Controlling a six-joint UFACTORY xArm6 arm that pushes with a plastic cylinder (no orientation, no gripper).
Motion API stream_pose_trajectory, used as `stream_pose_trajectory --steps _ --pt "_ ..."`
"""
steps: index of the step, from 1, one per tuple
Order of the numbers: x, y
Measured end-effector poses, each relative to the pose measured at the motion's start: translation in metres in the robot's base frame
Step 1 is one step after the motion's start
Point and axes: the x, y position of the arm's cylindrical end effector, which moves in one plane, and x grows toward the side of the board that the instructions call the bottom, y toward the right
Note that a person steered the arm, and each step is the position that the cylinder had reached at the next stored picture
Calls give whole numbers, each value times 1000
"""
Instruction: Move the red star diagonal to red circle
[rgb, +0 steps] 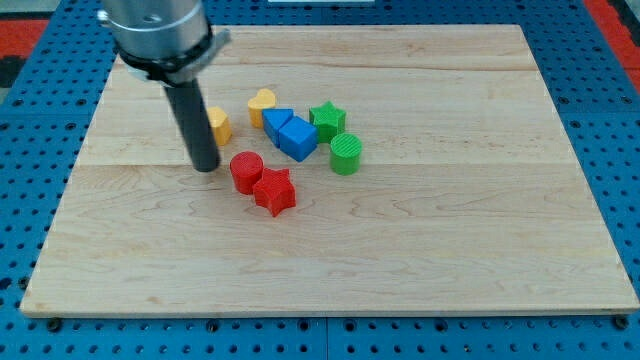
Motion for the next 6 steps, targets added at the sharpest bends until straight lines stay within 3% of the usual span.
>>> stream_pose_trajectory --steps 1,2,4,5,6 --pt "3 48" --pt "38 51" --pt "87 113" --pt "91 94" --pt "62 127"
